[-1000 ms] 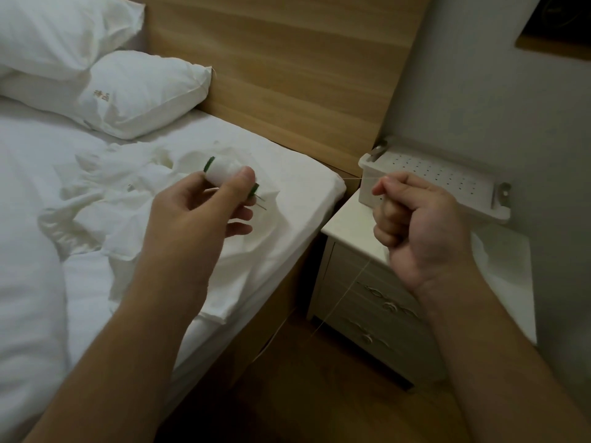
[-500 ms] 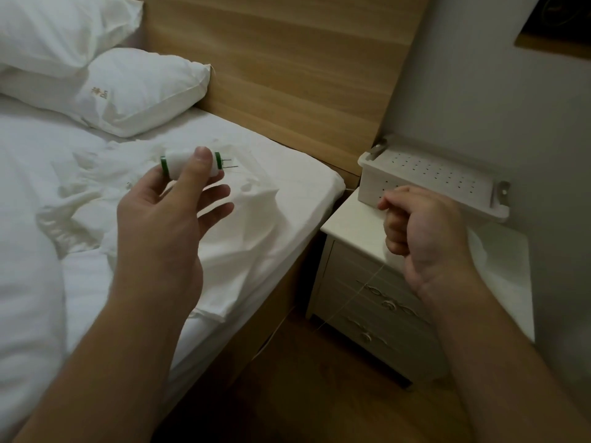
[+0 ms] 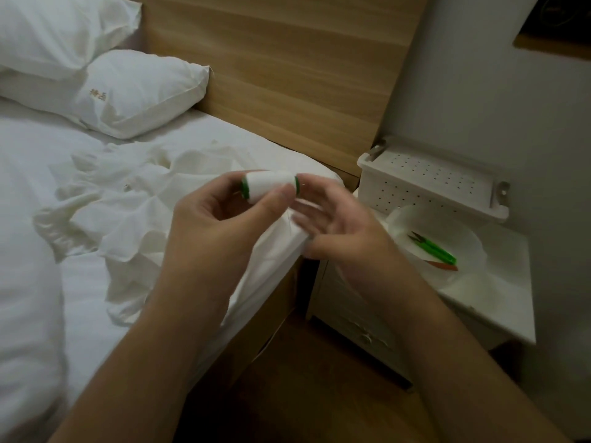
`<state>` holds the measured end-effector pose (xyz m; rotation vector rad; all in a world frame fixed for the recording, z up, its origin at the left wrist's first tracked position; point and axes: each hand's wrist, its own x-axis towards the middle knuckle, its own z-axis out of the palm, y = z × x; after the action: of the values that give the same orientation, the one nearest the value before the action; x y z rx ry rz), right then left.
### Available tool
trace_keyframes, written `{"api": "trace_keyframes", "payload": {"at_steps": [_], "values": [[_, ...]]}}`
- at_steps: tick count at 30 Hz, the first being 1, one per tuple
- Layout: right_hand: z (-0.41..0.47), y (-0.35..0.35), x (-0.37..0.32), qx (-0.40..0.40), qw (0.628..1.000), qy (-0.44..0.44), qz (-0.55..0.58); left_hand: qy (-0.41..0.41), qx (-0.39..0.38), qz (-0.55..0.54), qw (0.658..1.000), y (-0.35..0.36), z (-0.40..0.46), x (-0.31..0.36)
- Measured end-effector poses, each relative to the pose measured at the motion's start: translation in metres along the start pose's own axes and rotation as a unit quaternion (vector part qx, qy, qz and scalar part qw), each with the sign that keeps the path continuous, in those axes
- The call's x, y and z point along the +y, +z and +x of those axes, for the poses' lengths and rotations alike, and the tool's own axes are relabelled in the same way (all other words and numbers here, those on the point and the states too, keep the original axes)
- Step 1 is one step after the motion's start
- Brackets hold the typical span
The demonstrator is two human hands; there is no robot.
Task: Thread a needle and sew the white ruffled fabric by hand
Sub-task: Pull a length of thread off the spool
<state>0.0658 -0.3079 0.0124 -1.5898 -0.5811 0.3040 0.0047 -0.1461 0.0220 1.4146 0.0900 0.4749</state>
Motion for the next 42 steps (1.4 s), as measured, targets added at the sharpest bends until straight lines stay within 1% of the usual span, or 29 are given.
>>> {"api": "trace_keyframes", "payload": {"at_steps": [2, 3, 5, 7, 10, 12, 14, 16, 19, 21, 27, 30, 33, 35, 38, 42], "values": [[0.001, 0.012, 0.002, -0.04, 0.997, 0.011, 0.065, 0.001, -0.021, 0.002, 1.0, 0.002, -0.002, -0.001], [0.002, 0.015, 0.003, -0.043, 0.997, 0.019, 0.065, 0.003, -0.025, 0.008, 1.0, 0.003, -0.002, -0.002], [0.001, 0.014, 0.001, -0.013, 0.999, 0.042, 0.028, 0.013, -0.023, 0.023, 0.999, 0.001, -0.001, -0.003], [0.0, 0.009, -0.003, 0.028, 0.997, 0.06, -0.03, 0.03, -0.015, 0.059, 0.998, -0.002, 0.001, -0.002], [-0.002, 0.001, -0.008, 0.057, 0.994, 0.04, -0.081, 0.033, -0.008, 0.1, 0.994, -0.005, 0.003, -0.002], [-0.004, -0.002, -0.01, 0.083, 0.993, 0.028, -0.082, 0.022, 0.001, 0.11, 0.994, -0.006, 0.005, -0.002], [-0.004, -0.007, -0.012, 0.113, 0.993, 0.022, -0.033, 0.007, 0.006, 0.112, 0.994, -0.008, 0.005, -0.001], [-0.005, -0.013, -0.014, 0.129, 0.991, 0.017, 0.037, -0.015, 0.01, 0.096, 0.995, -0.012, 0.006, 0.0], [-0.005, -0.022, -0.016, 0.152, 0.985, 0.007, 0.086, -0.042, 0.026, 0.028, 0.998, -0.018, 0.008, 0.001], [-0.005, -0.027, -0.016, 0.175, 0.98, 0.006, 0.095, -0.053, 0.049, -0.024, 0.997, -0.019, 0.01, 0.002], [-0.005, -0.039, -0.014, 0.229, 0.967, 0.007, 0.11, -0.052, 0.111, -0.092, 0.988, -0.023, 0.013, 0.001], [-0.005, -0.039, -0.012, 0.241, 0.965, 0.012, 0.105, -0.052, 0.118, -0.124, 0.984, -0.021, 0.014, 0.003], [-0.005, -0.041, -0.011, 0.26, 0.959, 0.018, 0.113, -0.077, 0.121, -0.189, 0.971, -0.023, 0.017, 0.005], [-0.004, -0.044, -0.01, 0.271, 0.956, 0.022, 0.112, -0.081, 0.119, -0.213, 0.966, -0.024, 0.019, 0.006], [-0.004, -0.045, -0.007, 0.288, 0.951, 0.028, 0.107, -0.059, 0.125, -0.211, 0.968, -0.024, 0.019, 0.006], [-0.004, -0.049, -0.007, 0.313, 0.944, 0.022, 0.102, -0.008, 0.171, -0.115, 0.978, -0.023, 0.017, 0.0]]}}
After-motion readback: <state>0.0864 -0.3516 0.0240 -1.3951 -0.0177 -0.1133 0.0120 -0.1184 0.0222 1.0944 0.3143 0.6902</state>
